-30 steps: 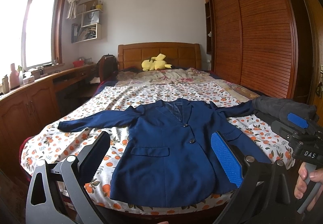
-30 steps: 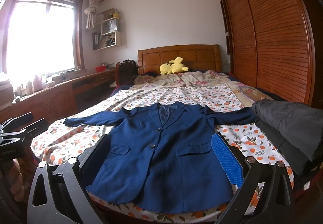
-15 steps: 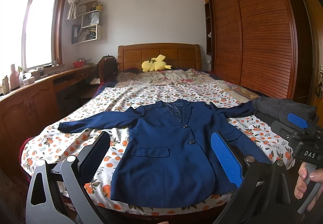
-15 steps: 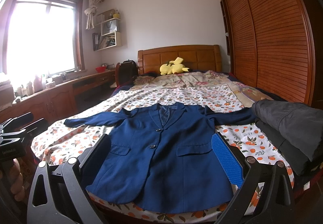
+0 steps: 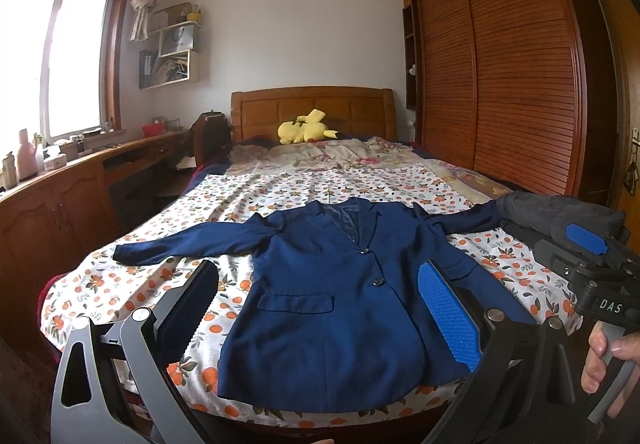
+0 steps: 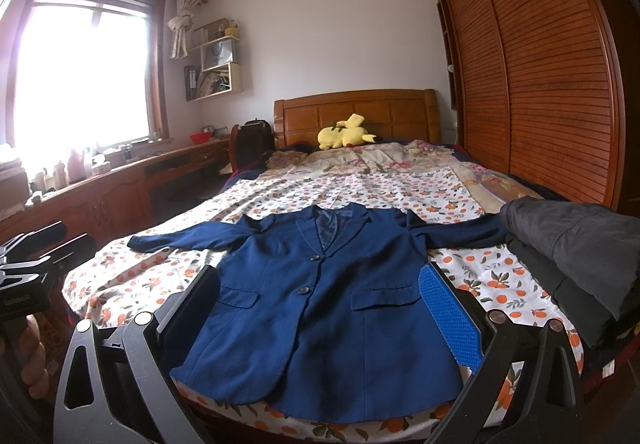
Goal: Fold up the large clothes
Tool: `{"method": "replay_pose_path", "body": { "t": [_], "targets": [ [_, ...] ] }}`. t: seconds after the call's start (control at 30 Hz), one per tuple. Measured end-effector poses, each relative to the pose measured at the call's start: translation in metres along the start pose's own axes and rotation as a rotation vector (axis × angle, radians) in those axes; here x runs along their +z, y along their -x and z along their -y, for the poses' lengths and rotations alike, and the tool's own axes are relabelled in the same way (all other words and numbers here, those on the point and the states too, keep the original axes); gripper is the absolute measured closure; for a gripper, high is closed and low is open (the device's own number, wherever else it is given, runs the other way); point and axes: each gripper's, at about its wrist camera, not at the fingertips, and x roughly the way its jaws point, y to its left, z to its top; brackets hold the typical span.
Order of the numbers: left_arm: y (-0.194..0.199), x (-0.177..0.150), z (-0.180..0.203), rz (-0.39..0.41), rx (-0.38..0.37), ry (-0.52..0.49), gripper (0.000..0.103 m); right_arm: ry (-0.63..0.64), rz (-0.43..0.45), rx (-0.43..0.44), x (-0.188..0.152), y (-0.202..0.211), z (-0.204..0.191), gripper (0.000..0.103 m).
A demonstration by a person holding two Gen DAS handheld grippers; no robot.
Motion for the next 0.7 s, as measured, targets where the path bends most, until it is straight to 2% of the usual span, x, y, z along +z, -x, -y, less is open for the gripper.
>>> {"method": "replay_pose_path", "body": {
  "t": [0.33,0.5,0.7],
  "targets": [
    [-0.013,-0.010,-0.009,-0.028,0.008,0.012,0.002,-0.002,-0.030,0.006,-0.016,-0.011,-0.006,0.007],
    [-0.026,-0.020,-0.020,-0.048,-0.001,0.033,0.002,0.007,-0.046,0.020,-0.018,-0.026,-0.006,0.007],
    [-0.047,-0.030,-0.035,-0.079,0.023,0.039,0.002,0.030,-0.049,0.037,-0.017,-0.046,-0.014,0.007]
  ]
}}
